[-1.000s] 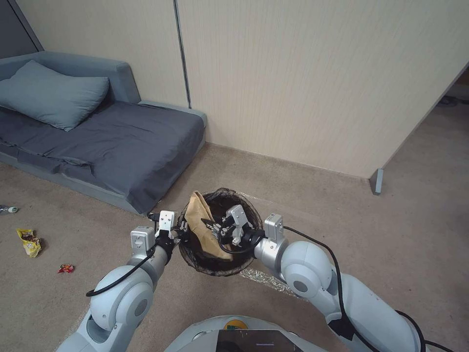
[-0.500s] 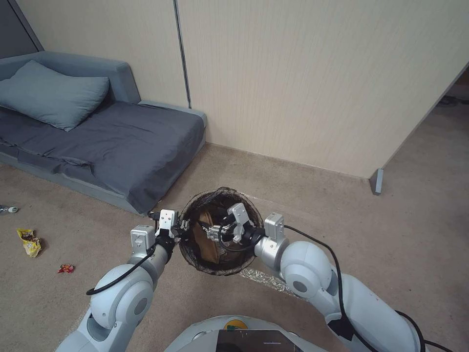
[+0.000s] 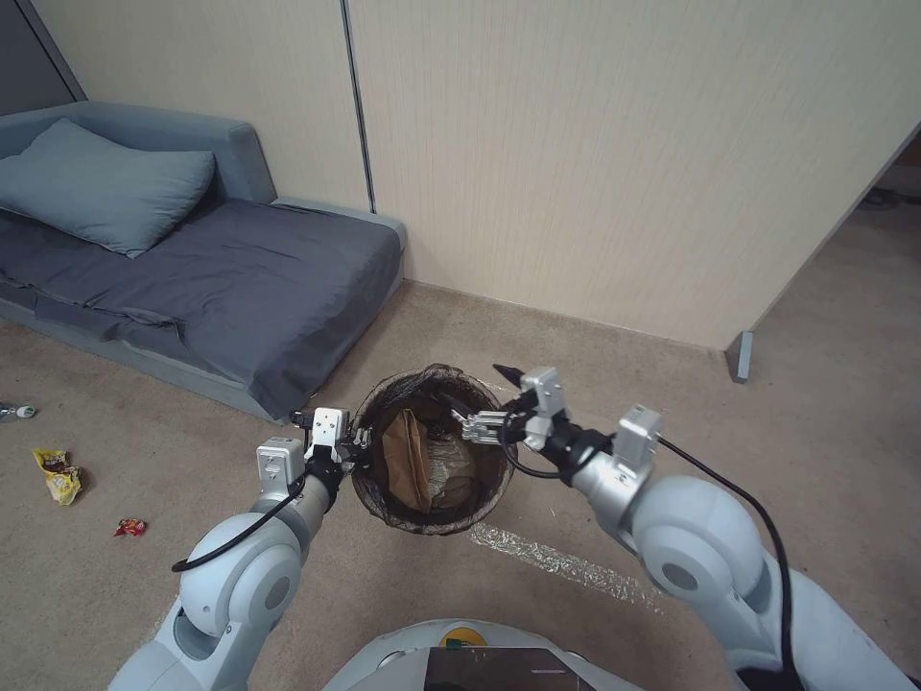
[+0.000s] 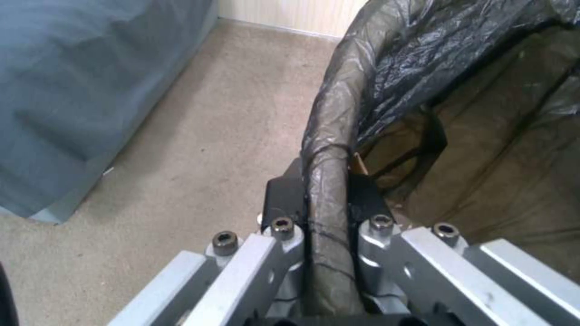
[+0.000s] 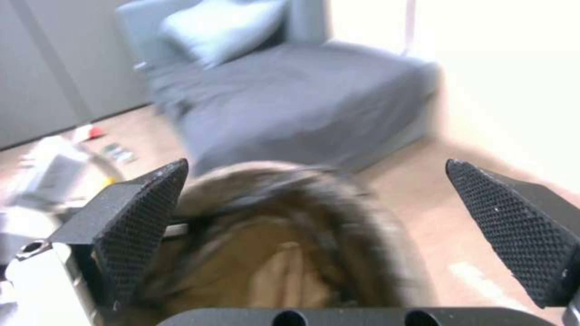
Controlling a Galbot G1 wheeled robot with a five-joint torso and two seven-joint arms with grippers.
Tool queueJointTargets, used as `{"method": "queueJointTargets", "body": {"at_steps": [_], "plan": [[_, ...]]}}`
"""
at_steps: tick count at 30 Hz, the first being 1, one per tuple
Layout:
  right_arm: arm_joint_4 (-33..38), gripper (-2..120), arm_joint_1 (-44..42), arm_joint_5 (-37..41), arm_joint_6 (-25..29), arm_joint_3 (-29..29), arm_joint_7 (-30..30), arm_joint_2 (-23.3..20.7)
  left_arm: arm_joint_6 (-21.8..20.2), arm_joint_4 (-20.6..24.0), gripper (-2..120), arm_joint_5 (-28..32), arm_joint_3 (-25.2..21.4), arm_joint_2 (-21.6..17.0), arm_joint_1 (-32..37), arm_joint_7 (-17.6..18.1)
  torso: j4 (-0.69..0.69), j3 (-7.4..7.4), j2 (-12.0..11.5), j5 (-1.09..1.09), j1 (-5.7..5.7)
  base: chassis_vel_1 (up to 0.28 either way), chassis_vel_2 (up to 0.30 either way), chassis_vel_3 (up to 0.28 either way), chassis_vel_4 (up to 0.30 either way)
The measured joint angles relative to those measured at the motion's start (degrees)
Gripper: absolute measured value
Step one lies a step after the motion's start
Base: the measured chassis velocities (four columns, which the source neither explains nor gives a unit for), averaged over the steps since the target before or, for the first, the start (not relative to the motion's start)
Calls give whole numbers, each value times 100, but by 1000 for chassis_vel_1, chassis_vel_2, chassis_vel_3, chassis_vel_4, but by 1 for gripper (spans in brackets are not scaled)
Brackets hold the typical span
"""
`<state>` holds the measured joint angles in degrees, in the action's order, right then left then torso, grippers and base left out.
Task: Pick up the trash bin, then pick up the garbage from the floor and place it into the trash bin.
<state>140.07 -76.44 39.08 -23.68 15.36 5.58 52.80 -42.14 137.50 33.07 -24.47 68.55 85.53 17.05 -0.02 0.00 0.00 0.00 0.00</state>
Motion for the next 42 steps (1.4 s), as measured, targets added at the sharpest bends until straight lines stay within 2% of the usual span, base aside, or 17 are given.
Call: {"method": "queueJointTargets", "body": {"at_steps": [2,5,6,8,9,11,12,13,16,22,26,35,42], "plan": [[-2,100,-195,-283,201,121,7,60,0,-1,5,11,-13,-4,-2,2,0,0,0,0,0,0,0,0,0],[-206,100,-650,-965,810,551,101,421,1,25,5,51,-75,-44,34,7,1,0,0,0,0,0,0,0,0],[-206,100,-650,-965,810,551,101,421,1,25,5,51,-75,-44,34,7,1,0,0,0,0,0,0,0,0],[-450,100,-770,-1294,1308,719,173,643,0,66,5,68,-128,-83,77,12,2,0,0,0,0,0,0,0,0],[-450,100,-770,-1294,1308,719,173,643,0,66,5,68,-128,-83,77,12,2,0,0,0,0,0,0,0,0],[-632,100,-937,-1761,1692,971,104,957,1,101,5,83,-184,-135,99,22,5,0,0,-1,0,0,0,0,0],[-724,100,-1107,-2132,1911,1163,-15,1260,1,106,5,83,-214,-162,98,30,2,0,0,0,0,0,0,0,0],[-724,100,-1107,-2132,1911,1163,-15,1260,1,106,5,83,-214,-162,98,30,2,0,0,0,0,0,0,0,0],[-916,100,-1579,-2895,2452,1591,-303,1871,1,107,5,72,-290,-167,92,34,0,0,0,-1,0,0,0,0,0],[-1067,100,-2181,-3178,3001,2102,-599,2391,1,107,5,-60,-393,-94,129,25,0,0,0,-2,0,0,0,0,0],[-1235,100,-2415,-3213,3334,2417,-718,2584,2,93,5,-206,-465,-29,168,21,1,0,0,-1,0,0,0,0,0],[-1385,100,-2680,-2856,3514,2791,-857,2532,16,15,5,-373,-568,-19,176,16,2,0,0,-1,0,40,41,40,41],[-1471,100,-2697,-2766,3574,2870,-866,2491,19,-13,5,-403,-639,16,201,-7,2,0,0,0,0,72,85,75,70]]}}
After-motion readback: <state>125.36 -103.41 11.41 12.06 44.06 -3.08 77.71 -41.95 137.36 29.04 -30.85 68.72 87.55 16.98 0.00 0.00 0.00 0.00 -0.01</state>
